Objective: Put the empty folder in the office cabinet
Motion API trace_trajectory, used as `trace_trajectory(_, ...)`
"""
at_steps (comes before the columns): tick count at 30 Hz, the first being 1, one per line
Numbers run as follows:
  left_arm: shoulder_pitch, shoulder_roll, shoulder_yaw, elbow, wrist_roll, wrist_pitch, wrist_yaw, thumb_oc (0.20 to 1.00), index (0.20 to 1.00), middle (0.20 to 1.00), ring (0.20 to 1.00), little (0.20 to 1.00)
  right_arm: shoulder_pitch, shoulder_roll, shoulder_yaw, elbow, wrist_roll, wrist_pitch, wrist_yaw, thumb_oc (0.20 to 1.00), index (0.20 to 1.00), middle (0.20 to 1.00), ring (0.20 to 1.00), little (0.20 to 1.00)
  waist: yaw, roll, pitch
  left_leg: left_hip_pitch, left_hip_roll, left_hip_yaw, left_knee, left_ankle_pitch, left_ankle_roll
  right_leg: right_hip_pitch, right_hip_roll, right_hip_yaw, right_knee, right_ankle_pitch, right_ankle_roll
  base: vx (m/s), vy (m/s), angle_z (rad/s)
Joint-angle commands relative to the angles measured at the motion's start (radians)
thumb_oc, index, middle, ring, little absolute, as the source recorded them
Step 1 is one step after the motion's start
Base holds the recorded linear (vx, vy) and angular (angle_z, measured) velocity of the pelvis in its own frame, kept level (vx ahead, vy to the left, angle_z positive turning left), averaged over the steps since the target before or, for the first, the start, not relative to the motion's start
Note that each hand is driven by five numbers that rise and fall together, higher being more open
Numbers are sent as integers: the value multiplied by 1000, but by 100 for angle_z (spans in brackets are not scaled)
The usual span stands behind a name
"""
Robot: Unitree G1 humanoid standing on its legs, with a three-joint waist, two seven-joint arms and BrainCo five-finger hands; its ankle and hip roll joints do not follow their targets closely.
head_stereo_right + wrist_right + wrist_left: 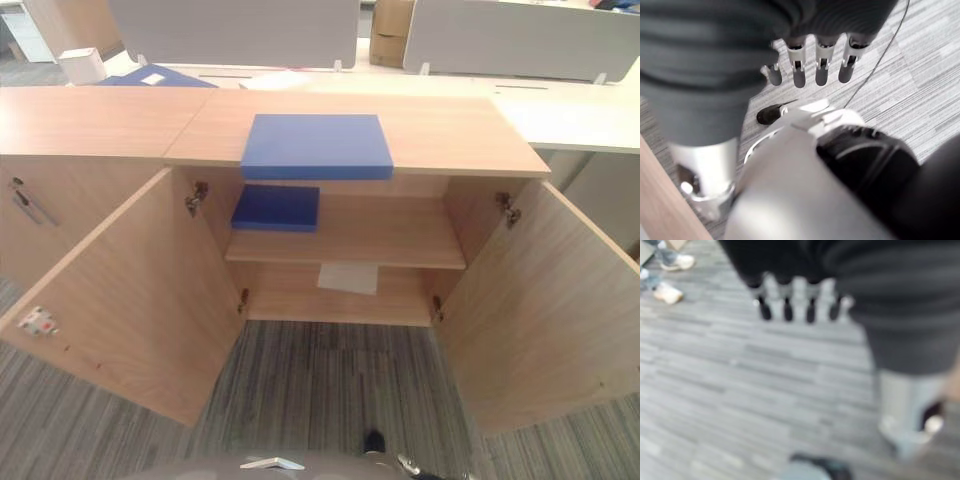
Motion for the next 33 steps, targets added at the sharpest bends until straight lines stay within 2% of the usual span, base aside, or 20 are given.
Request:
trace_trajectory(1,-80,8,0,36,24,-25,15,1000,1000,1000,1000,1000,-43,-26,39,24,-45,22,-8,1000,1000,1000,1000,1000,-7,1,43,-37,80,43,-12,-33,-41,19,35,28,-3,-73,48,112,-164,-4)
trace_trajectory(9,-80,3,7,39,17,-45,30,1000,1000,1000,1000,1000,-64,-44,73,-6,-23,26,7,1000,1000,1000,1000,1000,7,-17,53,-91,123,34,89,-7,-72,43,70,34,-3,-103,8,64,-137,-8)
trace_trajectory(14,-86,8,21,32,5,-50,25,1000,1000,1000,1000,1000,-62,-56,92,-14,-68,40,1,1000,1000,1000,1000,1000,3,-23,80,-215,159,36,359,76,-84,53,95,48,-3,-122,-35,49,-130,-6)
trace_trajectory(16,-88,9,16,24,-6,-45,24,1000,1000,1000,1000,1000,-57,-60,91,-10,-76,44,-7,1000,1000,1000,1000,1000,6,-22,96,-270,164,25,403,105,-90,67,105,54,-3,-126,-45,76,-43,-9)
trace_trajectory(19,-81,4,15,21,-4,-37,27,1000,1000,1000,1000,1000,-52,-64,85,-5,-89,49,-8,1000,1000,1000,1000,1000,7,-9,112,-275,141,40,272,119,-95,91,119,73,-3,-139,-39,154,75,-6)
trace_trajectory(22,-76,-4,18,38,2,-43,32,1000,1000,1000,1000,1000,-47,-67,86,-7,-95,52,4,1000,1000,1000,1000,1000,27,1,129,-335,117,41,83,186,-112,127,149,103,-3,-159,-41,215,90,47)
trace_trajectory(24,-81,-13,20,59,13,-46,37,1000,1000,1000,1000,1000,-40,-69,84,-8,-84,46,19,1000,1000,1000,1000,1000,41,0,137,-394,113,39,13,209,-121,154,163,111,-3,-168,-44,251,65,7)
trace_trajectory(25,-81,-13,20,59,13,-46,37,1000,1000,1000,1000,1000,-40,-69,84,-8,-84,46,19,1000,1000,1000,1000,1000,41,0,137,-394,113,39,13,209,-121,154,163,111,-3,-168,-44,232,101,-16)
trace_trajectory(27,-85,-20,40,78,26,-46,37,1000,1000,1000,1000,1000,-46,-64,85,-1,-70,39,18,1000,1000,1000,1000,1000,47,-3,123,-374,93,79,10,167,-104,168,150,98,-3,-184,-36,226,149,-40)
trace_trajectory(33,-93,-6,23,73,39,-52,33,1000,1000,1000,1000,1000,-29,-29,98,-8,-23,21,26,1000,1000,1000,1000,1000,48,-1,93,-303,50,82,0,127,-59,181,121,74,-3,-196,-24,184,151,-60)
